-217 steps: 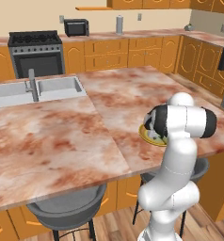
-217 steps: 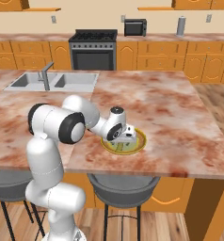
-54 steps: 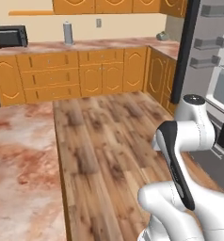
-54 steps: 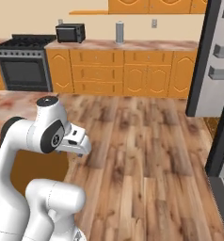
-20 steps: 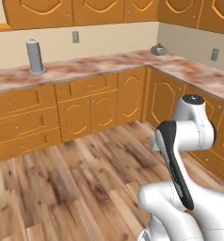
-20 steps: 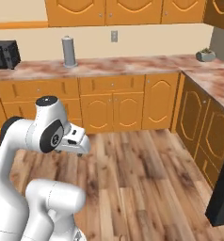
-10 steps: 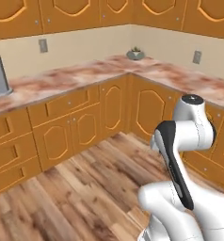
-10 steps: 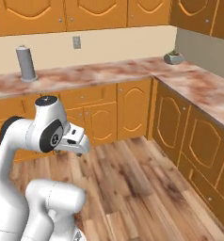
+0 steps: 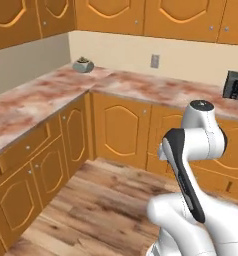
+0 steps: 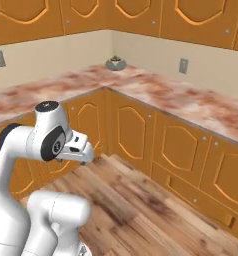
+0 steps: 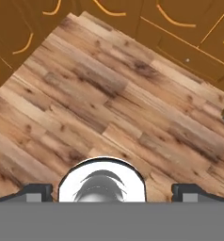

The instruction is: Retrieve the butter from the fridge and place it on a plate on the dining table. Then retrieve the butter knife by the fridge and place it near the plate.

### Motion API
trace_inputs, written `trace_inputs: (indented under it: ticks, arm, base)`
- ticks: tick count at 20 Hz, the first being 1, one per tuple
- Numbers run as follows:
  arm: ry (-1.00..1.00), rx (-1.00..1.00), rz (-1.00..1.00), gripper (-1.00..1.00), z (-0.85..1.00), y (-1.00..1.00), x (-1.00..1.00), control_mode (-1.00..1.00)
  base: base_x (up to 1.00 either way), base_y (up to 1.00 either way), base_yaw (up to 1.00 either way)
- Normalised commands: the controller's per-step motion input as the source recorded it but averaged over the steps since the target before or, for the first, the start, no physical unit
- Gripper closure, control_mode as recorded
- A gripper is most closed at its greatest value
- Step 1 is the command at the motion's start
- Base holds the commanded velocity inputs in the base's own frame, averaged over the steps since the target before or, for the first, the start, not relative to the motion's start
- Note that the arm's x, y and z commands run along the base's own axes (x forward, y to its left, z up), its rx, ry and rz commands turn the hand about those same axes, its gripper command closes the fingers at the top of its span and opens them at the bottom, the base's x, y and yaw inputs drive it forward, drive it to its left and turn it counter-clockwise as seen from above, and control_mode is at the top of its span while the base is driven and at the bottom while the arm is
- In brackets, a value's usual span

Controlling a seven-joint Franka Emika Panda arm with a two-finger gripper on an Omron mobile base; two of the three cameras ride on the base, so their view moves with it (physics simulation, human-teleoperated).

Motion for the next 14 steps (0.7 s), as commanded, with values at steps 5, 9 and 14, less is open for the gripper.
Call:
trace_inputs:
  ticks: [5, 9, 14]
  arm:
    - [0.0, 0.0, 0.0, -1.0, 0.0, 0.0, 0.0, 1.0]
    - [0.0, 0.0, 0.0, -1.0, 0.0, 0.0, 0.0, 1.0]
    - [0.0, 0.0, 0.0, -1.0, 0.0, 0.0, 0.0, 1.0]
  base:
    - [1.0, 0.68, -0.66]
    - [0.74, 0.4, -0.79]
    - [0.31, 0.19, -0.91]
